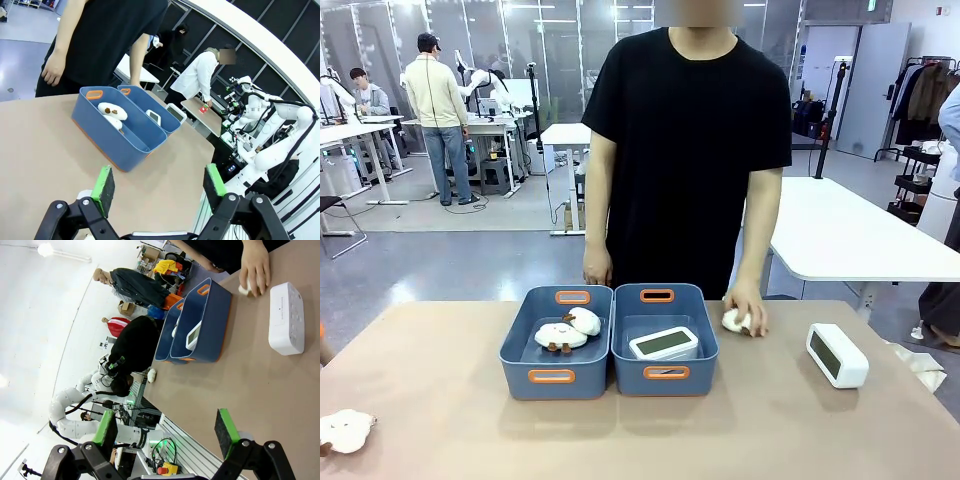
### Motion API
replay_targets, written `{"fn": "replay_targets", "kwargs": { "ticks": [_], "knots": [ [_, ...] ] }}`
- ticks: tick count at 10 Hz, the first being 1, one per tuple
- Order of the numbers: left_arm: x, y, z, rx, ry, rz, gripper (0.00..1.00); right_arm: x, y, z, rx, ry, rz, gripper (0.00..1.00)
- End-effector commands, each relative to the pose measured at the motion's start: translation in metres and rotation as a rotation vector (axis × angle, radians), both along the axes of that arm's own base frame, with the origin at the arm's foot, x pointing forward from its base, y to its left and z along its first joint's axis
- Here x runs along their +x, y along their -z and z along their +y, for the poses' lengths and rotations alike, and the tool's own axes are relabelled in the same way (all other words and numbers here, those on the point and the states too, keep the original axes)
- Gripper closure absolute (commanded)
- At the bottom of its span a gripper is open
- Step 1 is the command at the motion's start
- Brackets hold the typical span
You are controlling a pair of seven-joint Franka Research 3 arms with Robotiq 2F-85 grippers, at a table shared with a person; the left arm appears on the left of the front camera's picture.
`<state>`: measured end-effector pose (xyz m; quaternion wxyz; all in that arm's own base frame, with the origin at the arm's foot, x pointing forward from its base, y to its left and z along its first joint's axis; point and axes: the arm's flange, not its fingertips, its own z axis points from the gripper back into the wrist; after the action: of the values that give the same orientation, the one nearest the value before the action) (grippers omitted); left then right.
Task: Sort the digital clocks into the basket.
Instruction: Pick up the Digital clock from the table and place it into the empty Plastic storage basket.
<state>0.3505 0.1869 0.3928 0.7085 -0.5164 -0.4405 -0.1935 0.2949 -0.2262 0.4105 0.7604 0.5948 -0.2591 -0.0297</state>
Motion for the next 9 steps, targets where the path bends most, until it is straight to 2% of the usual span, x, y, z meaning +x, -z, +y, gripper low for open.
{"fn": "replay_targets", "kwargs": {
  "ticks": [1,2,3,4,6,7,9],
  "knots": [
    [-0.001,-0.003,-0.005,0.008,-0.027,0.001,0.09,-0.001,-0.001,0.0,0.005,-0.005,-0.009,0.0],
    [-0.001,-0.003,-0.005,0.008,-0.027,0.001,0.09,0.0,0.0,0.0,0.0,0.0,0.0,0.0],
    [-0.001,-0.003,-0.005,0.008,-0.027,0.001,0.09,0.01,-0.009,0.01,-0.106,0.042,0.035,0.0],
    [-0.001,-0.003,-0.005,0.008,-0.027,0.001,0.09,0.03,-0.029,0.033,-0.412,0.137,0.069,0.0],
    [-0.001,-0.003,-0.005,0.008,-0.027,0.001,0.09,0.076,-0.055,0.075,-0.777,0.122,0.098,0.0],
    [-0.001,-0.003,-0.005,0.008,-0.027,0.001,0.09,0.096,-0.057,0.095,-0.885,0.102,0.119,0.0],
    [-0.001,-0.003,-0.005,0.008,-0.027,0.001,0.09,0.134,-0.036,0.125,-1.051,0.1,0.139,0.0]
  ]
}}
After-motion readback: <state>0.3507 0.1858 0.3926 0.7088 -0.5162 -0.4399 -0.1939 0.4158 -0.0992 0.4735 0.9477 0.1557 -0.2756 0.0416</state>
